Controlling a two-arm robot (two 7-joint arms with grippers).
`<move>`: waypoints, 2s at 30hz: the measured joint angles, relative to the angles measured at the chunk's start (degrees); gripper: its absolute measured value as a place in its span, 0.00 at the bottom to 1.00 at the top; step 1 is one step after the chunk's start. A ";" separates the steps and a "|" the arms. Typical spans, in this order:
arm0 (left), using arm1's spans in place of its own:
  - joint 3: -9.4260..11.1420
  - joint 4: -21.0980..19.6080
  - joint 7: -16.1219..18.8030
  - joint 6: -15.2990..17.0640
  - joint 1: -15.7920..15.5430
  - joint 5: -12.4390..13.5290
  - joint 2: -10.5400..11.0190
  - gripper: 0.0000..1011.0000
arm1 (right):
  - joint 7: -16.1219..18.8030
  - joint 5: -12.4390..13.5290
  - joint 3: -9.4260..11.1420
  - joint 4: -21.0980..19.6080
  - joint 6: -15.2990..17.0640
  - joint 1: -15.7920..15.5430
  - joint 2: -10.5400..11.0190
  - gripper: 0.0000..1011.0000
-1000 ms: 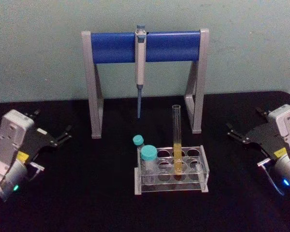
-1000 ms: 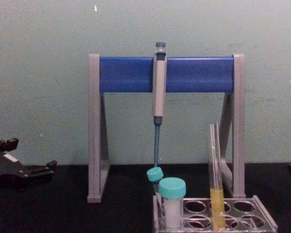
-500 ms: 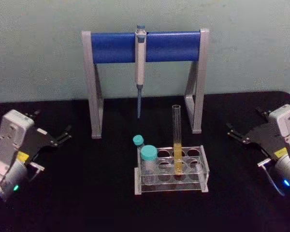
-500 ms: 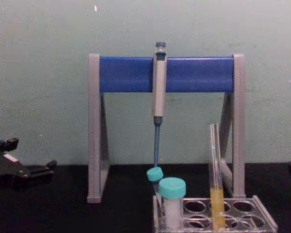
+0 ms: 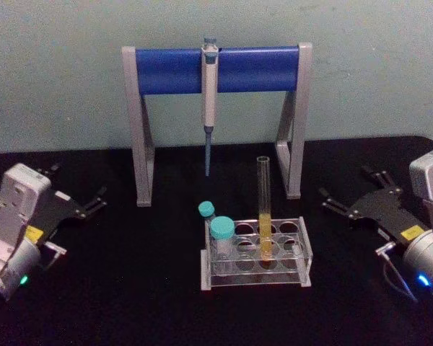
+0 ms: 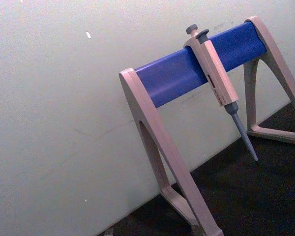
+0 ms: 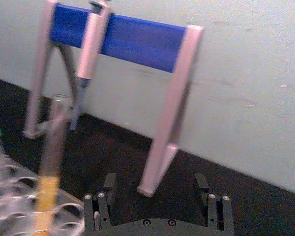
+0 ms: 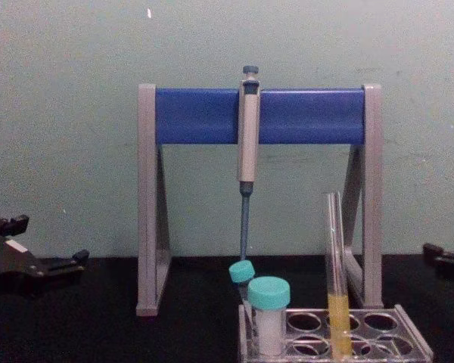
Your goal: Pick up the test tube from the test tube rack, shake it, then place it back into the test tube rack.
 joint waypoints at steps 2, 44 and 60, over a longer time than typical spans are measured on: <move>0.00 0.00 0.00 0.00 0.00 0.00 0.00 1.00 | 1.47 1.12 0.17 -1.39 1.27 -0.55 0.05 0.99; 0.00 0.00 0.00 0.00 0.00 0.00 0.00 1.00 | 17.80 6.12 -4.03 5.66 13.90 10.47 -8.86 0.99; 0.00 0.00 0.00 0.00 0.00 0.00 0.00 1.00 | 18.04 5.64 -4.35 6.38 14.14 11.04 -9.25 0.99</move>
